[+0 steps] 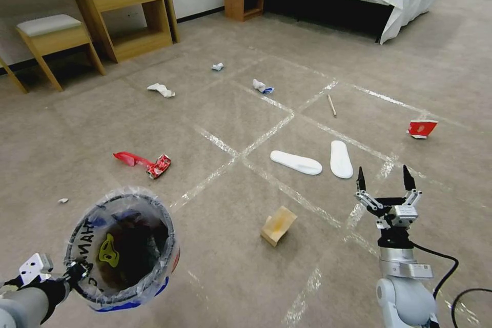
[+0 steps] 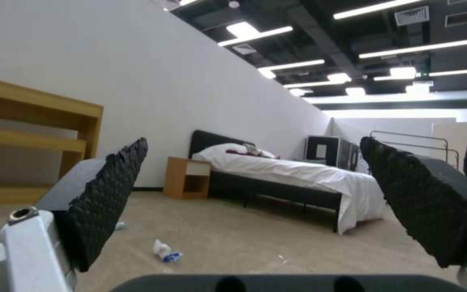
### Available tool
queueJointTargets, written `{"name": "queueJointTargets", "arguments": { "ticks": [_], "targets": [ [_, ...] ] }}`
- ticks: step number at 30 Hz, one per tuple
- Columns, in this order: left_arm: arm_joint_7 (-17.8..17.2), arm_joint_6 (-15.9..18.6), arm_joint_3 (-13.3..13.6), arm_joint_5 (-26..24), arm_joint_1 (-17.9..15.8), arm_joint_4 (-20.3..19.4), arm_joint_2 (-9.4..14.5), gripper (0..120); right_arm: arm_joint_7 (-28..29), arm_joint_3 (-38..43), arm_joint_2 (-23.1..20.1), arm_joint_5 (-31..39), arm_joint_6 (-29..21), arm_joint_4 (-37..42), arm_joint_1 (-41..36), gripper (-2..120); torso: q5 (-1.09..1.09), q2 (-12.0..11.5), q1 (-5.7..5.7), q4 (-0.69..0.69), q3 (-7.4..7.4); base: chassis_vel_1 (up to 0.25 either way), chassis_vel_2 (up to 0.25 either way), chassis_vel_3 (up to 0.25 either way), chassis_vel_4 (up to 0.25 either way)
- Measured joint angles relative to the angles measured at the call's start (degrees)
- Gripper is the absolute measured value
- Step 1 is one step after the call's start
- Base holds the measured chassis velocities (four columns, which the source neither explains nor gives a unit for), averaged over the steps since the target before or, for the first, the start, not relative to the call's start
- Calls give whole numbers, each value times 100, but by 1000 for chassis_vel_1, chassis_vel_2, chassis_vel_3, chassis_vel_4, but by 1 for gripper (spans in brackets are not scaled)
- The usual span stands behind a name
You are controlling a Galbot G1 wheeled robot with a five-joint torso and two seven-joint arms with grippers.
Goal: Pick up the trash bin and place the garbage on the floor into it.
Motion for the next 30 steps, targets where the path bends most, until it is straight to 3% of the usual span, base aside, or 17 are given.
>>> {"name": "queueJointTargets", "arguments": {
  "ticks": [20, 30],
  "targets": [
    [-20, 0, -6, 30, 30, -70, -61, 0, -24, -36, 23, -9, 47, -31, -4, 100, 0, 0, 0, 1, 1, -152, 152, 147, -156],
    [-28, 0, 9, 31, 21, -70, -65, 0, -22, -41, 26, -50, 34, -48, 7, 100, 0, 0, 0, 0, -1, 0, 2, 2, 2]
  ]
}}
